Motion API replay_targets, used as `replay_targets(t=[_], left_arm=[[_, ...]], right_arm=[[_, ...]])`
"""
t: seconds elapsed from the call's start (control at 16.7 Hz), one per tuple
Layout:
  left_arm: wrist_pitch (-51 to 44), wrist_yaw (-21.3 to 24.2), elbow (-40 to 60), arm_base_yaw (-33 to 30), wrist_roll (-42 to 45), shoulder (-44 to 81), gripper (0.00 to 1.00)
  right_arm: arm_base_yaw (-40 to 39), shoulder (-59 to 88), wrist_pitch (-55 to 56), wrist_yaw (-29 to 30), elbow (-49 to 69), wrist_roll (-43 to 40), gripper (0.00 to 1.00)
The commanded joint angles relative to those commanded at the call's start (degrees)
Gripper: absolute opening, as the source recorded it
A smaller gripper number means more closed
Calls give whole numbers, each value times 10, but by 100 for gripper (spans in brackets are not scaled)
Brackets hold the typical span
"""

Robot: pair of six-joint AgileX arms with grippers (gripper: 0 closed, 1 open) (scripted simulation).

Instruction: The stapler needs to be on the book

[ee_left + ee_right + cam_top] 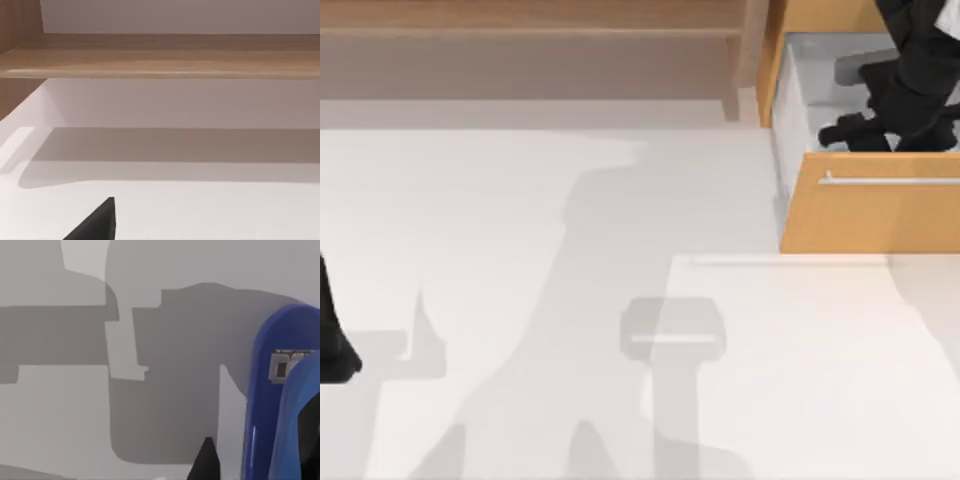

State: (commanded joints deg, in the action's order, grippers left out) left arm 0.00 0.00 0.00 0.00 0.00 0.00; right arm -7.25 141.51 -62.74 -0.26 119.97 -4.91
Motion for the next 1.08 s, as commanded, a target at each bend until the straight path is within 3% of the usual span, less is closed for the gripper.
replay_targets(t=[0.18, 0.24, 1.08], left_arm=[[0, 0, 0, 0, 0, 0, 100], [0, 0, 0, 0, 0, 0, 100], [0, 0, 0, 0, 0, 0, 100]], right_arm=[[0, 0, 0, 0, 0, 0, 2], [0, 0, 0, 0, 0, 0, 0], [3, -69, 17, -21, -39, -32, 0]])
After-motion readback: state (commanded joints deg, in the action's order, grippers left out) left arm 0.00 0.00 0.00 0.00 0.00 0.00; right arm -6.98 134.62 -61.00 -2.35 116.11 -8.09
